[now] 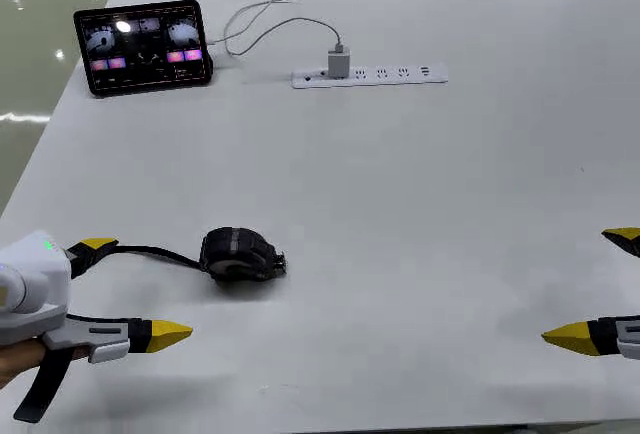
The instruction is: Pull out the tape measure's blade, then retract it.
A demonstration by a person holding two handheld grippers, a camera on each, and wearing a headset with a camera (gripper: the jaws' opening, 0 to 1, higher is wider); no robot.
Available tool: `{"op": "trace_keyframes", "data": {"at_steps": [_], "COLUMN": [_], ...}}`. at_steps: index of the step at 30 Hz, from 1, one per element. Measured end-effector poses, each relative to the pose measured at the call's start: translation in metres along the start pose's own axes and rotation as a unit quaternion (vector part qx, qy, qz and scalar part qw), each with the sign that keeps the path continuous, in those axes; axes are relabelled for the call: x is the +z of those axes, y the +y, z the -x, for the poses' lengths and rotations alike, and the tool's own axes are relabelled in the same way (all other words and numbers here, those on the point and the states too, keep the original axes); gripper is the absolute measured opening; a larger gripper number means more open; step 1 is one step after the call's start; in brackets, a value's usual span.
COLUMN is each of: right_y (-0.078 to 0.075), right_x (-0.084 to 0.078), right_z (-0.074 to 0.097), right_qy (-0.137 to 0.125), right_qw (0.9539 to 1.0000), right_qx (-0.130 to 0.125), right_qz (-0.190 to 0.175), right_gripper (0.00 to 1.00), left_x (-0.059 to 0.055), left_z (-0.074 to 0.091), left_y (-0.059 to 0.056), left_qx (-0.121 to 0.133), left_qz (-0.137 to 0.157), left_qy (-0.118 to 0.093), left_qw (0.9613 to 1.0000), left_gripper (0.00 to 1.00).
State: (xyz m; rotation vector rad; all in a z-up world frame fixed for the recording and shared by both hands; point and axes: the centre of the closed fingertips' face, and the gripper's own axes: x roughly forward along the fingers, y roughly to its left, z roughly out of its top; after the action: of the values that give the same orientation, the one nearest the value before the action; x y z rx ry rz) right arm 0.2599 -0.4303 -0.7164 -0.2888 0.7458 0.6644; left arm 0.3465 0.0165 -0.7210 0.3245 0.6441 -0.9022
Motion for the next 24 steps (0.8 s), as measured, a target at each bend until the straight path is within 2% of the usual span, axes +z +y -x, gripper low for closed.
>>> {"op": "trace_keyframes", "data": {"at_steps": [2,5,6,8,10,12,13,15,17,19,24], "right_y": [-0.001,-0.002,-0.001,-0.003,-0.004,-0.004,-0.004,-0.004,-0.002,0.001,0.003], "right_x": [-0.001,0.001,0.006,0.010,0.006,0.003,0.003,0.000,-0.002,-0.002,0.003], "right_z": [-0.001,0.000,0.000,0.001,0.002,0.001,0.001,0.001,-0.001,-0.002,-0.006], "right_qy": [0.003,0.000,-0.018,-0.034,-0.021,-0.016,-0.015,-0.008,0.001,0.003,0.000], "right_qw": [1.0000,1.0000,0.9998,0.9994,0.9997,0.9998,0.9998,0.9999,0.9998,0.9997,0.9994], "right_qx": [0.001,0.003,0.008,0.007,0.001,0.000,0.000,0.003,0.007,0.017,0.025], "right_qz": [0.004,0.002,0.003,0.010,0.013,0.009,0.009,0.013,0.018,0.018,0.023], "right_gripper": [0.99,0.99,0.99,0.99,0.99,0.99,0.99,0.99,0.99,0.99,0.99], "left_x": [-0.002,-0.001,-0.001,0.001,-0.001,-0.007,-0.008,-0.004,-0.005,0.000,0.005], "left_z": [0.000,0.000,0.000,0.000,-0.001,-0.002,-0.004,-0.005,-0.006,-0.008,-0.010], "left_y": [-0.001,-0.001,-0.001,0.003,0.007,0.014,0.014,0.012,0.011,0.010,0.010], "left_qx": [-0.006,-0.005,-0.005,0.003,0.013,0.025,0.019,0.013,0.007,0.005,-0.001], "left_qz": [-0.002,-0.004,-0.004,-0.015,-0.025,-0.014,-0.010,-0.012,-0.008,-0.020,-0.027], "left_qy": [0.008,0.007,0.008,0.003,0.012,0.037,0.040,0.030,0.041,0.029,0.027], "left_qw": [0.9999,1.0000,0.9999,0.9999,0.9995,0.9989,0.9990,0.9994,0.9991,0.9994,0.9993], "left_gripper": [0.99,0.99,0.99,0.99,0.99,0.99,0.99,0.99,0.99,0.96,0.99]}}
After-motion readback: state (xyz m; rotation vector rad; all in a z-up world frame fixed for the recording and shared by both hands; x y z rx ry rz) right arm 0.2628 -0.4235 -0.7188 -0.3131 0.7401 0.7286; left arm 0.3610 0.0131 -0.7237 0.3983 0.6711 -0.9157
